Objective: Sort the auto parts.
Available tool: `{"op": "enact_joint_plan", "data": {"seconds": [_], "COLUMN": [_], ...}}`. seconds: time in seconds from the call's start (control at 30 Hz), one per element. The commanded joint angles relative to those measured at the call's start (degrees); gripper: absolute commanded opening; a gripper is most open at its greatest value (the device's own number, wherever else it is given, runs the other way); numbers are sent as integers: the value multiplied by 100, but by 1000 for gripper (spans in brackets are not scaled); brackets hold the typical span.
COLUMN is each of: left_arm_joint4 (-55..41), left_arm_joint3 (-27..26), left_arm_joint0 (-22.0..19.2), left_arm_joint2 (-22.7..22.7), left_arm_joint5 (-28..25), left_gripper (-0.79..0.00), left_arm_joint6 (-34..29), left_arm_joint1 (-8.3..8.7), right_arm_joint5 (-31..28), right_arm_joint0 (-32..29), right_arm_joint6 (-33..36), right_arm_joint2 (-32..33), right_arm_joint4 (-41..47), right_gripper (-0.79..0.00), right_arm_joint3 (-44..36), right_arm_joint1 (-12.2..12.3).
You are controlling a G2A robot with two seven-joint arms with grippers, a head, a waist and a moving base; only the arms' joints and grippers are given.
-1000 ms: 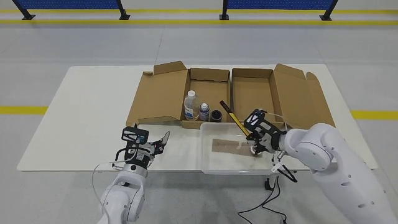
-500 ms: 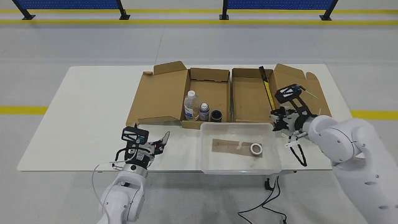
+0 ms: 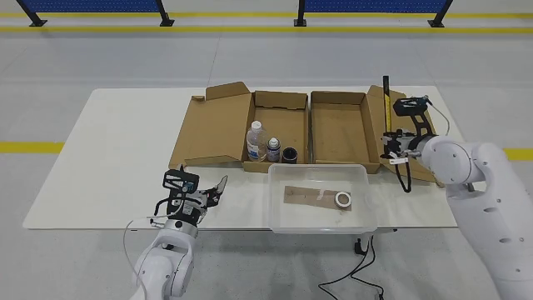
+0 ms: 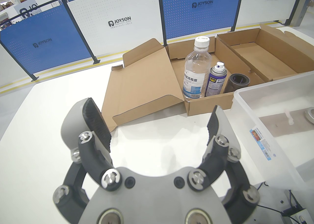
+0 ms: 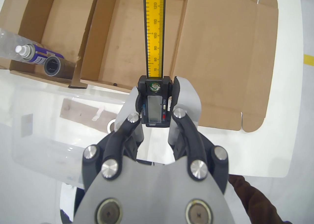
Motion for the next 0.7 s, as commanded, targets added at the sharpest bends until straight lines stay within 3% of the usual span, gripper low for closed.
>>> {"op": "enact_joint_plan", "data": {"seconds": [0.0,0.67], "left_arm_joint4": [0,0], "left_arm_joint3": [0,0], "left_arm_joint0": [0,0], "left_arm_joint2": [0,0], "left_arm_joint5": [0,0], "left_gripper": [0,0], "left_arm_joint6": [0,0], "left_arm_joint1": [0,0], "right_arm_joint5": [-12,-453], "right_arm_joint0": [168,1766], "right_arm_joint6": [-25,-419], "right_arm_joint2": [-134,-1750], "right_arm_joint4": [39,591], "right_gripper": [-785,-785], "right_arm_joint3": [273,2846], "right_arm_joint1": [-36,-648]}}
